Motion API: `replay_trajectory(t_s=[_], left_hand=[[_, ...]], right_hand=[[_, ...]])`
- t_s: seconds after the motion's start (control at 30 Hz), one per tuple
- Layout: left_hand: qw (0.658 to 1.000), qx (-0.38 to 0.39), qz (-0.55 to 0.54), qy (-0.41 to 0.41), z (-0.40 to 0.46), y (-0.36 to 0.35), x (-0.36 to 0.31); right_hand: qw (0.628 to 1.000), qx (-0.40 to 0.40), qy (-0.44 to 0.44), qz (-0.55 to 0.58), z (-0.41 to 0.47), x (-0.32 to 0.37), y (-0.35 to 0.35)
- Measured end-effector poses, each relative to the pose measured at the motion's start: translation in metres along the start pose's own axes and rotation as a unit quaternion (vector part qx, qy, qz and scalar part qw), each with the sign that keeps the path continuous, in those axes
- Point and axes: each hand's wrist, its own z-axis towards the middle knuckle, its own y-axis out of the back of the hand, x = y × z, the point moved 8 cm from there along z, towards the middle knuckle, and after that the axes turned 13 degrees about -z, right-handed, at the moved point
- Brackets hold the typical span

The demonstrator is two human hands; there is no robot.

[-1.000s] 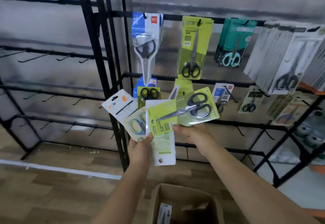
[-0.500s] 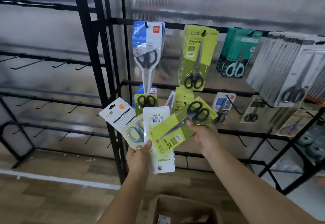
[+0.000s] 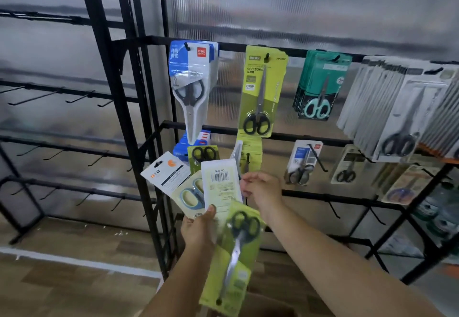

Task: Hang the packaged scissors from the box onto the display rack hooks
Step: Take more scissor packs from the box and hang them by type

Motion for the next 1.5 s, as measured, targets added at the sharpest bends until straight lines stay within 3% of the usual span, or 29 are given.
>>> replay_trajectory(t_s=[0.2, 0.3, 0.37, 0.5, 0.73, 0.97, 1.23, 1.5], left_hand=[[1.0, 0.003, -0.011, -0.019, 0.006, -0.015, 0.006], [1.0, 0.005, 0.0, -0.003, 0.011, -0.006, 0.004], [1.0, 0.011, -0.01, 0.006, 0.014, -0.003, 0.003], [0.998, 0.05, -0.046, 0.01, 0.014, -0.004, 0.002], [0.984, 0.161, 0.008, 0.076, 0.017, 0.007, 0.006], [0.976, 0.185, 0.049, 0.101, 0.031, 0.023, 0.007], [0.961, 0.231, 0.093, 0.122, 0.027, 0.034, -0.002], [0.97, 0.189, 0.08, 0.129, 0.025, 0.06, -0.003]], right_hand=[[0.995, 0.042, 0.069, -0.065, 0.005, -0.013, -0.017], [0.987, 0.009, 0.105, -0.122, 0.018, -0.004, -0.004], [0.984, 0.02, 0.089, -0.151, 0.027, -0.007, 0.0], [0.976, 0.137, 0.008, -0.171, 0.023, -0.033, -0.026], [0.961, 0.19, 0.028, -0.2, 0.022, -0.052, -0.041], [0.957, 0.148, 0.109, -0.223, 0.017, -0.039, -0.051], [0.965, 0.183, 0.068, -0.177, 0.009, -0.059, -0.051], [0.958, 0.192, 0.088, -0.192, -0.001, -0.055, -0.047]])
